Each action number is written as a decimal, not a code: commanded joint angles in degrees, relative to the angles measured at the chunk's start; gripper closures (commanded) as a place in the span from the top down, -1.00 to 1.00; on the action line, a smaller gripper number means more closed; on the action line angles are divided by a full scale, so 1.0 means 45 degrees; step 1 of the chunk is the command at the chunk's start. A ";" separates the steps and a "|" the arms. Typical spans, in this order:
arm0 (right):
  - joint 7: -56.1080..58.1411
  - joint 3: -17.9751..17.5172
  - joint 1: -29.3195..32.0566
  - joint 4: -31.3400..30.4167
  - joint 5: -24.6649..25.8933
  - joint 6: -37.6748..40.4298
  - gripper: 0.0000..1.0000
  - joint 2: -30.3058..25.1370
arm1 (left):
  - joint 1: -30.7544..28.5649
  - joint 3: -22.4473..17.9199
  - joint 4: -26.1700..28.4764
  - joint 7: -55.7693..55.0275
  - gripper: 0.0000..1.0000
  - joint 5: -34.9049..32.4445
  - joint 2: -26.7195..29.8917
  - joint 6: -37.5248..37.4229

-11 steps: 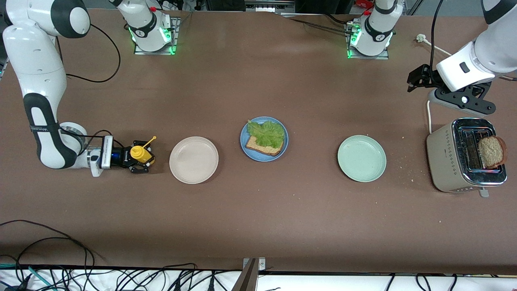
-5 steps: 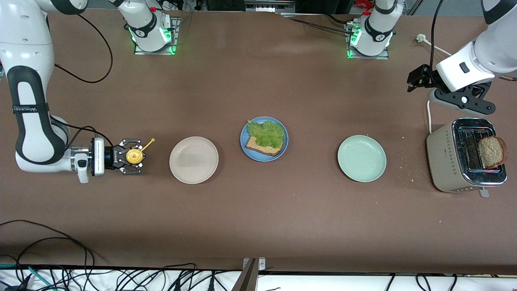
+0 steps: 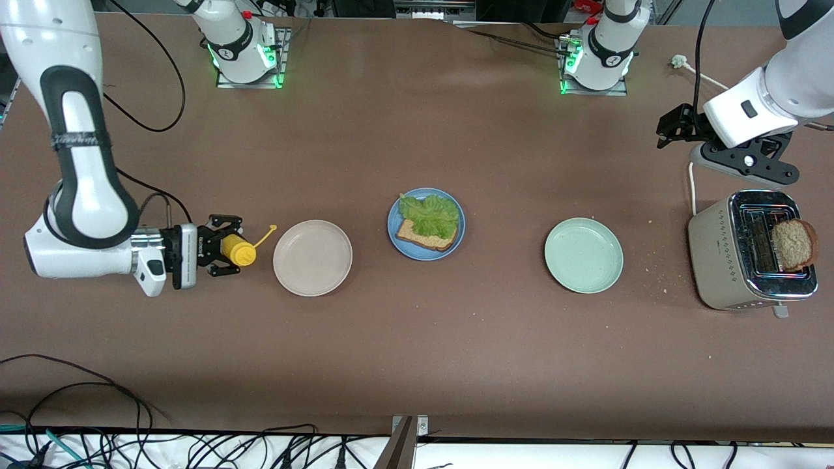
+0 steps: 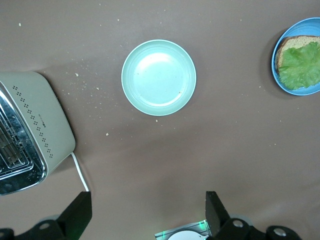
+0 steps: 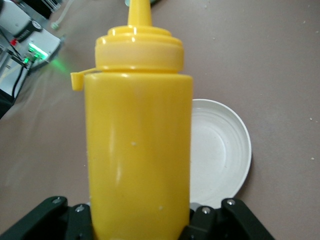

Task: Make sandwich in blue plate with both arms
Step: 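Lift the mustard bottle and tilt it over the lettuce on the blue plate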

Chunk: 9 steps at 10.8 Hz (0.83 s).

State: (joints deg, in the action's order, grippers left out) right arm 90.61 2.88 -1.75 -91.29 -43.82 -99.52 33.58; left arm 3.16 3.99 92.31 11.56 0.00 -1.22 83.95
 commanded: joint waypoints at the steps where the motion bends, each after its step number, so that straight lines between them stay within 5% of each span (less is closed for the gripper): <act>1: -0.3388 0.0800 -0.1987 -0.0377 0.1531 -0.0287 -1.00 -0.1270 | -0.0057 0.0030 -0.0377 0.0088 1.00 0.0098 -0.0138 -0.0219; 6: -0.7879 0.3085 -0.6848 -0.0065 0.3680 -0.1086 -1.00 -0.1447 | -0.0057 0.0011 -0.0377 0.0108 1.00 0.0098 -0.0138 -0.0219; 9: -1.1065 0.3168 -0.8708 0.0305 0.5515 -0.1127 -1.00 -0.1408 | -0.0057 0.0011 -0.0377 0.0108 1.00 0.0098 -0.0138 -0.0219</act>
State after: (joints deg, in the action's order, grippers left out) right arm 49.74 15.66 -35.43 -91.10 -24.24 -104.77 27.94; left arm 3.11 3.99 92.28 11.56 0.00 -1.24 83.95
